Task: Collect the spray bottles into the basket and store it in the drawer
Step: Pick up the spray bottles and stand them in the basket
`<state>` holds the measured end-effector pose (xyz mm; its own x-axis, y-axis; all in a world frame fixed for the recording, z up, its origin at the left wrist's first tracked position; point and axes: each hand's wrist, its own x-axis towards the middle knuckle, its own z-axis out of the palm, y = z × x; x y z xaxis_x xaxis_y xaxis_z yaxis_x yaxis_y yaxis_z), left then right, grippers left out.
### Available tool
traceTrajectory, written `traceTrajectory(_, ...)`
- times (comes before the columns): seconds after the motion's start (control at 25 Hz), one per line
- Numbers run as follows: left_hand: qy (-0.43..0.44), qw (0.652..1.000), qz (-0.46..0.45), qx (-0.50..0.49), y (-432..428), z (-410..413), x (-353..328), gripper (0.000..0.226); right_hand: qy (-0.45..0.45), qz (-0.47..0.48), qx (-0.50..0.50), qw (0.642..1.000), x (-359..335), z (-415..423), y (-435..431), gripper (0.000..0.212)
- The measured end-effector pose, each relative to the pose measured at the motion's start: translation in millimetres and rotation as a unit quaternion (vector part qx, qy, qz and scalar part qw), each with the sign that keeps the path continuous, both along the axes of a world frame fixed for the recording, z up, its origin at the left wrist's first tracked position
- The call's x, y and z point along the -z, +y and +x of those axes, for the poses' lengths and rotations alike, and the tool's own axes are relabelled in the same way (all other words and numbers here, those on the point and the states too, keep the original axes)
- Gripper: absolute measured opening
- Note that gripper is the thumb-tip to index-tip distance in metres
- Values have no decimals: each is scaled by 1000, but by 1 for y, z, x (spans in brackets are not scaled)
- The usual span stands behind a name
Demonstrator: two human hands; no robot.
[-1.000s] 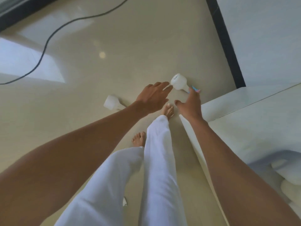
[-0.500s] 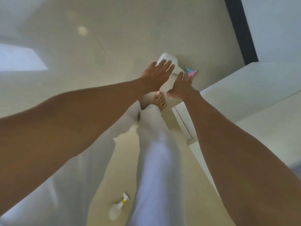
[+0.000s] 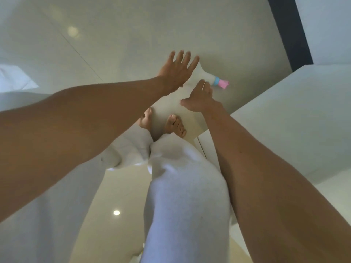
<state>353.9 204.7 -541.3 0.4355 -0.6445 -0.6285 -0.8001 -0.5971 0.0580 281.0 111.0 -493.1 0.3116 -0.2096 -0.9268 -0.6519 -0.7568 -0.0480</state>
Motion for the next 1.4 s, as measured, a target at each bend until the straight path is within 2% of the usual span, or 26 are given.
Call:
traceTrajectory(0.12,77,995,-7,-60,1,4,-12,98,-31,-1,21,999,-7,-1,4,94)
traceTrajectory(0.24,148,977,-11,-156,20,-2,-38,89,-113,-2,79,990,-34,-5,11,77)
traceTrajectory(0.44,193,931,-71,-303,55,-33,-122,87,-178,-8,170,969,-125,-13,27,53)
traceTrajectory(0.56,213,893,-119,-377,69,-58,-185,94,-218,0,238,946,-193,-18,36,51)
traceTrajectory(0.72,189,861,-191,-432,76,-92,-285,100,-312,-11,329,891,-302,-40,38,52)
traceTrajectory(0.88,141,848,-278,-429,72,-132,-365,100,-390,-19,428,815,-386,-86,31,43)
traceTrajectory(1.16,83,823,-427,-365,20,-256,-441,95,-471,-22,561,680,-473,-213,-12,30)
traceTrajectory(1.28,97,826,-444,-334,-18,-323,-459,96,-522,-25,561,643,-498,-287,-34,18)
traceTrajectory(1.4,111,854,-421,-287,-46,-369,-473,97,-565,-39,561,604,-512,-353,-54,25)
